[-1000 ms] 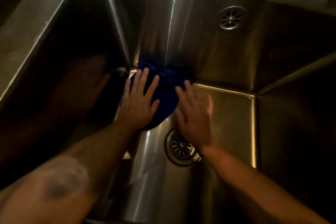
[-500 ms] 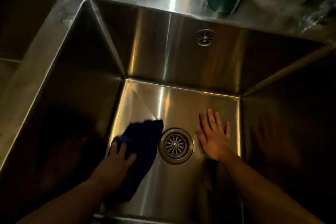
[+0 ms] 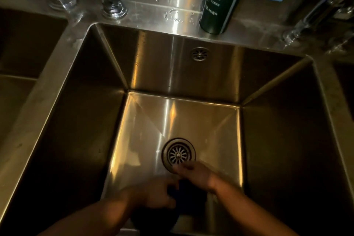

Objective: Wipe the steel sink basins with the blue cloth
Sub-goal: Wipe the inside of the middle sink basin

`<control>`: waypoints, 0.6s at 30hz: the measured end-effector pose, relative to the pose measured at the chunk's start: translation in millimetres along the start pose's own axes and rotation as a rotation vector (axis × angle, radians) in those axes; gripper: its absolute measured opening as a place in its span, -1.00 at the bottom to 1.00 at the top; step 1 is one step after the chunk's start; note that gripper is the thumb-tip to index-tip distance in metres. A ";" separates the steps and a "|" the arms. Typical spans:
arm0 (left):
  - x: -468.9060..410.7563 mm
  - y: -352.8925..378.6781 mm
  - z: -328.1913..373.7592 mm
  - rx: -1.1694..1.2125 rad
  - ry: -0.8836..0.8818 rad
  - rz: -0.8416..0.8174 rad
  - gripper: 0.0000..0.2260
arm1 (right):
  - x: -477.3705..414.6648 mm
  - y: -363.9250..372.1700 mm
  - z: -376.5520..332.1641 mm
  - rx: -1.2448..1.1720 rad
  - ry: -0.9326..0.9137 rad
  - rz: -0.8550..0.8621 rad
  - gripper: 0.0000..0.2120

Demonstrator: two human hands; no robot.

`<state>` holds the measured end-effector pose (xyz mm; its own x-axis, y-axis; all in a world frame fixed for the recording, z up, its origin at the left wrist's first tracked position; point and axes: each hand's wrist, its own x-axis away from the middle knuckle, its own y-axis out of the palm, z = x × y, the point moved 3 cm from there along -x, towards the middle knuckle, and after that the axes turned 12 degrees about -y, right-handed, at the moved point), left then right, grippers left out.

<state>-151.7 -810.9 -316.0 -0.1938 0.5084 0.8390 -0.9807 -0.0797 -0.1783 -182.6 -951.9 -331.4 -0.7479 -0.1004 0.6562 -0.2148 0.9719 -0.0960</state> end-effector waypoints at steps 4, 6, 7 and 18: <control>6.1 -34.3 33.5 0.522 0.166 0.240 -0.70 | 33.9 -7.5 -12.9 -0.709 0.066 -0.173 -0.69; 10.4 -42.4 34.7 0.608 0.219 0.282 -0.70 | 37.6 -14.6 -17.5 -0.724 0.032 -0.129 -0.59; 11.3 -44.3 34.7 0.600 0.258 0.271 -0.70 | 34.0 -18.4 -18.1 -0.684 0.016 -0.094 -0.53; -31.4 -65.1 -78.3 -0.313 -0.176 0.905 -0.21 | -26.0 -4.9 -20.0 1.176 -0.113 0.153 -0.42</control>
<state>-79.9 -754.5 -371.0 -0.8969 0.2295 0.3780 -0.4135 -0.1328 -0.9008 -149.6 -949.8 -333.1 -0.8544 -0.0757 0.5142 -0.5186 0.1896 -0.8338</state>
